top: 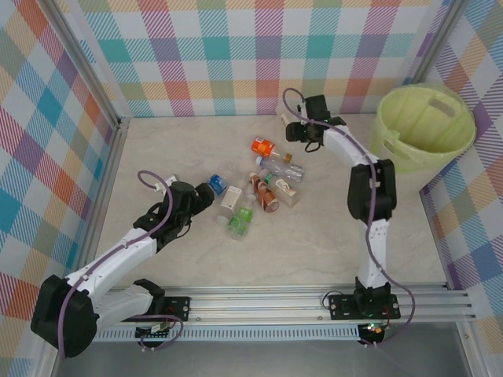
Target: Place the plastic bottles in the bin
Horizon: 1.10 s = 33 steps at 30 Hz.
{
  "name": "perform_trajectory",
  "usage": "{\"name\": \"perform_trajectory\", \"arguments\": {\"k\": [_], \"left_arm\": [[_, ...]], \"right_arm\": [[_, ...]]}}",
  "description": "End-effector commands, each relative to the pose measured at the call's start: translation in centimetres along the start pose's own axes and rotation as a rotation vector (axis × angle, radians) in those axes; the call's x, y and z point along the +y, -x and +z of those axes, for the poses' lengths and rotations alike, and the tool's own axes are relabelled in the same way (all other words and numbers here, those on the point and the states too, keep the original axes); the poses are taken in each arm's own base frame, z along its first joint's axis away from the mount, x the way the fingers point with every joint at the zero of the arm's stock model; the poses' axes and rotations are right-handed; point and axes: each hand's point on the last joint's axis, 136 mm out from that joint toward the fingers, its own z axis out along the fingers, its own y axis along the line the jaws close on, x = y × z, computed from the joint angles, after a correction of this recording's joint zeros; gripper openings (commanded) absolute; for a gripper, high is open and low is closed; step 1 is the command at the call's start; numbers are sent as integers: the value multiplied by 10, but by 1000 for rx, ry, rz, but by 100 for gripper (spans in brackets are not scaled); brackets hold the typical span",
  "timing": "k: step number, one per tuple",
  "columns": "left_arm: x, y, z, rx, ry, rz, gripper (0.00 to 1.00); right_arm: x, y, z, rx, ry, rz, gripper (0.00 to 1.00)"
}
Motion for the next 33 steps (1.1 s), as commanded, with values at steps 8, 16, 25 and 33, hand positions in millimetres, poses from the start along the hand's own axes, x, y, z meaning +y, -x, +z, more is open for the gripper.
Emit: {"name": "perform_trajectory", "arguments": {"k": [8,16,25,33], "left_arm": [[-7,19,15,39,-6,83,100],[2,31,36,110,-38,114,100],[3,25,44,168,-43,83,100],[18,19,55,257,35,-42,100]], "right_arm": [[18,34,-184,-324,80,-144,57],[-64,33,-276,-433,-88,-42,57],[-154,32,-331,-451,-285,156,57],[-184,13,-324,-365,-384,284,81]]}}
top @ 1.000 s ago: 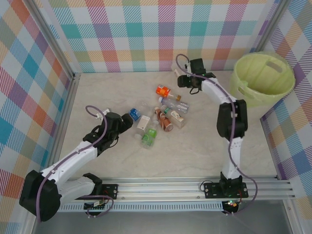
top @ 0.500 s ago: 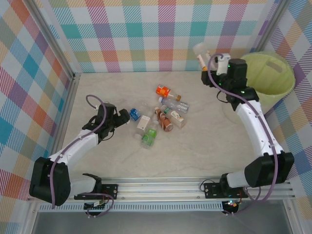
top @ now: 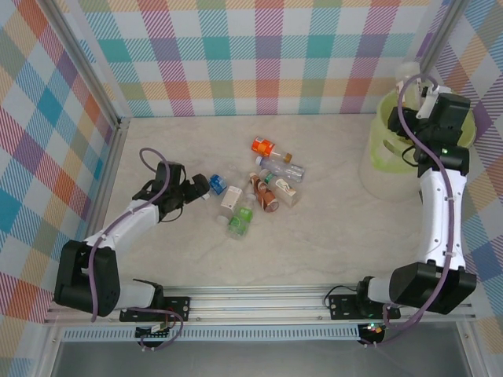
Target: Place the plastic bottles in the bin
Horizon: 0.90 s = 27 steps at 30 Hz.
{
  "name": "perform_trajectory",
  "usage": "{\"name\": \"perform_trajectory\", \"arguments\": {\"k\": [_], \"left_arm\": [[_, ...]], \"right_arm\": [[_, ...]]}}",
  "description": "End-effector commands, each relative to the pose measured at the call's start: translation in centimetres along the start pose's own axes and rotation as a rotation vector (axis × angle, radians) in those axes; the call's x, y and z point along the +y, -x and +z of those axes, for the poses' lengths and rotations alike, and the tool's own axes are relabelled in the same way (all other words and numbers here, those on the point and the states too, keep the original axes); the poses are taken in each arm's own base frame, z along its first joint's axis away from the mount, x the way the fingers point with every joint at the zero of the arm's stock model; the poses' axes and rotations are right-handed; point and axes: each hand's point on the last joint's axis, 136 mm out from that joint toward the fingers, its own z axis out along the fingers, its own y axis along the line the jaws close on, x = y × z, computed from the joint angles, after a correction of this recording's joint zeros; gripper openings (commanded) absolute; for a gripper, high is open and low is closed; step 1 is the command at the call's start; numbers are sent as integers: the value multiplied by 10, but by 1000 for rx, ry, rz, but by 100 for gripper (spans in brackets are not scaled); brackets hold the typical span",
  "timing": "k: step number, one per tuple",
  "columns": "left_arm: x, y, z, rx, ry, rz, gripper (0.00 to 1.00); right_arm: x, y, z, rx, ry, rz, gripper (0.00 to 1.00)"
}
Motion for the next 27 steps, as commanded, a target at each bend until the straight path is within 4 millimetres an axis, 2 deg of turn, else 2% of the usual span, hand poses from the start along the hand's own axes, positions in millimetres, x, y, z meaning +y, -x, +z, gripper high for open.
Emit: {"name": "perform_trajectory", "arguments": {"k": [1,5,7,11,17,20,27], "left_arm": [[-2,-1,1,40,-14,-70,100],[-9,8,2,9,-52,-128,100],[-10,12,1,-17,-68,-200,100],[-22,16,-3,-71,-206,-348,100],[-19,15,3,-102,-293,-637,100],[-6,3,11,-75,-252,-788,100],[-11,-8,25,-35,-246,-926,100]], "right_arm": [[-3,-5,-2,36,-18,46,87],[11,-2,-12,16,65,59,99],[26,0,-24,-14,145,80,99],[65,-3,-54,-79,388,103,99],[110,-18,-87,-96,695,150,100],[121,-26,-93,-73,749,151,100],[123,-43,-89,-37,752,160,100]]}}
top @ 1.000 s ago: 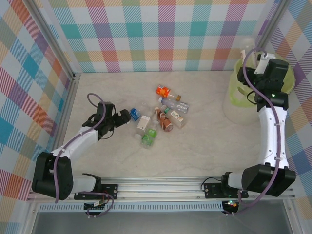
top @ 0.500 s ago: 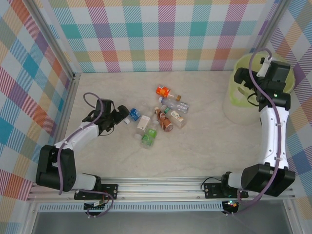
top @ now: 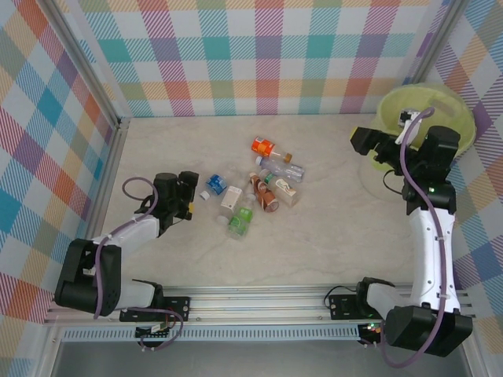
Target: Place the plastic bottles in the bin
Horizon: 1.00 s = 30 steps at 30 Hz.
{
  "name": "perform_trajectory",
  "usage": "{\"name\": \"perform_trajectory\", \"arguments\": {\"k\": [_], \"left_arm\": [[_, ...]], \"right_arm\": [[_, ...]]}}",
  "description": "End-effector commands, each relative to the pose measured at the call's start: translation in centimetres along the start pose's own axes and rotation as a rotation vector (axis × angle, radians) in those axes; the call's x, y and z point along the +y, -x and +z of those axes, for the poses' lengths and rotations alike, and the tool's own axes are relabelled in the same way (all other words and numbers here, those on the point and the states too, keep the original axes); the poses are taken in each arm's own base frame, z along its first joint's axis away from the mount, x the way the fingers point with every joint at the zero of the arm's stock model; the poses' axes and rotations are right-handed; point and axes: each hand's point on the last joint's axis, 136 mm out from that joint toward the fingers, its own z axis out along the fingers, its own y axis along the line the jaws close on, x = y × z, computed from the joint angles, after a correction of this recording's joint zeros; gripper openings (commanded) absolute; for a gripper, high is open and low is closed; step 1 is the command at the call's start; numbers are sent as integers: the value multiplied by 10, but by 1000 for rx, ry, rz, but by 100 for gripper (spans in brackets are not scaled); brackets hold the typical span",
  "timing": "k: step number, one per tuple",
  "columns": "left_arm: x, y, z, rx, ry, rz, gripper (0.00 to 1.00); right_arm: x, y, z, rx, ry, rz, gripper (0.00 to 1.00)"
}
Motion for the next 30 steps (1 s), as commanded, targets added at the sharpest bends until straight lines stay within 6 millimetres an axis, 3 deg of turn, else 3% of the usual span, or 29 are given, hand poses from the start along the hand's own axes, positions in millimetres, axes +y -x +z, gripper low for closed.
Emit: {"name": "perform_trajectory", "arguments": {"k": [1,12,23,30], "left_arm": [[4,-7,9,-1,-7,-150,100],[34,-22,48,9,-17,-393,89],[37,-26,67,15,-22,-406,55],[43,-21,57,-13,-23,-364,36]], "right_arm": [[14,1,-3,-16,58,-15,100],[12,-6,-9,-26,25,-22,100],[5,-15,-6,-6,15,-12,100],[1,-25,1,18,38,27,100]]}}
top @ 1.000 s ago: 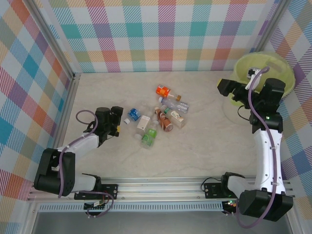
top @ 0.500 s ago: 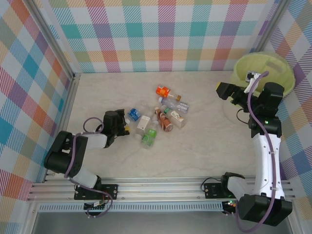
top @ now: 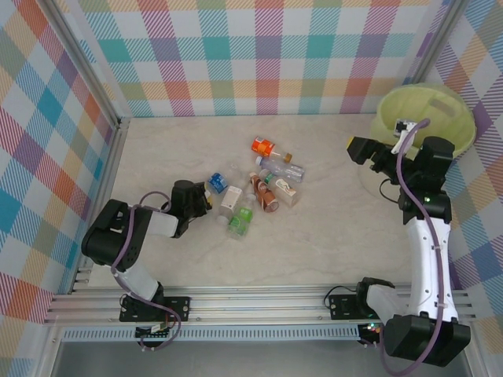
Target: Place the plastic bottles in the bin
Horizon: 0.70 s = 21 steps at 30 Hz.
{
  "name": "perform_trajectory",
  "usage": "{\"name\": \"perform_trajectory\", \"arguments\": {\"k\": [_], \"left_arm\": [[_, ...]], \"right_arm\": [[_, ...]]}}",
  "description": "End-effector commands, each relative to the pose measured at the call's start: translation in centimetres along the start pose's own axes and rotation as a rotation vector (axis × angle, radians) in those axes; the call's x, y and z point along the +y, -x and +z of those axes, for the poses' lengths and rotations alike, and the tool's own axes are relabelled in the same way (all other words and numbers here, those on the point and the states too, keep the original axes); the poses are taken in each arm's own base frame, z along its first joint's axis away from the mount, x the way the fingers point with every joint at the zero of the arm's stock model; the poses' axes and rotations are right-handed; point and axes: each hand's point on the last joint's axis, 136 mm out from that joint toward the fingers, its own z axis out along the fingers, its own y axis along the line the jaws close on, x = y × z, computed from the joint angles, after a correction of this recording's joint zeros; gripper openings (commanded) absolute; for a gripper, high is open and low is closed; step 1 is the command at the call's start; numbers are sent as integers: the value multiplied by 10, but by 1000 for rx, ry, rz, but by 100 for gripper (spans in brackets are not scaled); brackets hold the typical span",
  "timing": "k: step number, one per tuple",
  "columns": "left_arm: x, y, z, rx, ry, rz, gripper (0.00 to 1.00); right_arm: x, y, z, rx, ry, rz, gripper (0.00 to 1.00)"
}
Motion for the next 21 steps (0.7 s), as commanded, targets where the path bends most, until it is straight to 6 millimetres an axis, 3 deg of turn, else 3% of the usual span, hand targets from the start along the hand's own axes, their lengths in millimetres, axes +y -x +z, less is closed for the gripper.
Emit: {"name": "perform_trajectory", "arguments": {"k": [1,4,7,14,17,21], "left_arm": [[19,10,-6,-44,44,47,31],[11,12,-16,-60,35,97,20],[-6,14,-28,-67,14,157,0],[-74,11,-68,-75,-128,347,0],[-103,-7,-86,-51,-151,521,0],[-131,-48,-103,82,-195,728,0]], "right_arm": [[5,-3,6,11,48,8,100],[7,-6,12,24,82,24,100],[12,-7,13,28,89,7,100],[28,-24,13,35,163,-108,100],[42,-37,18,69,214,-202,100],[74,-61,25,125,326,-373,100]]}}
